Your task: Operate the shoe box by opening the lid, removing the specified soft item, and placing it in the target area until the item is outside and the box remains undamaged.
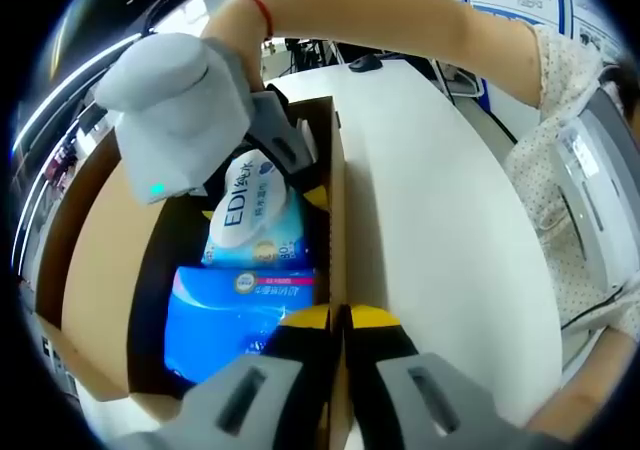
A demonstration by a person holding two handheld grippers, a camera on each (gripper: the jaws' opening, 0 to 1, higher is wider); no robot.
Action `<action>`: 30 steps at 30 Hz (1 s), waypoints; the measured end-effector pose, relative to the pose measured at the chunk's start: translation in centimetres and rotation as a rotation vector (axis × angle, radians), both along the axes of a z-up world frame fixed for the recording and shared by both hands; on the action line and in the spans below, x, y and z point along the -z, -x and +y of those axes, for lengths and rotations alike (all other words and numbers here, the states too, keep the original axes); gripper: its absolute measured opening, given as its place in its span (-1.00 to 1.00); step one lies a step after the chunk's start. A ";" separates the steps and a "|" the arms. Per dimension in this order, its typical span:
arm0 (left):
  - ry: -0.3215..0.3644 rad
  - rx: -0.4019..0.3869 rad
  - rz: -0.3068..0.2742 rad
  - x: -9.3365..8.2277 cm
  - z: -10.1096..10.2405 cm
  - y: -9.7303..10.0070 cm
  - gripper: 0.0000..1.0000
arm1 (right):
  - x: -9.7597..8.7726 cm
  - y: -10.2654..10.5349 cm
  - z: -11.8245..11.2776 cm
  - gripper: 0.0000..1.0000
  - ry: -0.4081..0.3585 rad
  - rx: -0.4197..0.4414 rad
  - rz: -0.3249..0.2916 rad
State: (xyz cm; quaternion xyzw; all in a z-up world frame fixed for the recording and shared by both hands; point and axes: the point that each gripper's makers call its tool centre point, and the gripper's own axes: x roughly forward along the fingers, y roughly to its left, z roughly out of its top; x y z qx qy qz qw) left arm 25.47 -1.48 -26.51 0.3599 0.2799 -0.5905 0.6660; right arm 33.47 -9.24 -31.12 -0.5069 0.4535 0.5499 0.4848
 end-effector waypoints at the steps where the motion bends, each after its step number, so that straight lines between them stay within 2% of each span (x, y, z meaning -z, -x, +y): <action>1: 0.000 0.000 0.000 0.0 -0.1 0.1 -0.92 | 0.0 0.0 0.0 0.49 0.000 0.000 0.000; 23: 0.004 -0.001 0.013 0.1 -0.1 0.1 -0.93 | -0.5 -0.3 0.1 0.43 -0.002 0.001 -0.007; 30: 0.006 -0.002 0.016 0.0 0.0 0.1 -0.93 | -0.6 -0.3 0.4 0.41 -0.018 0.028 -0.008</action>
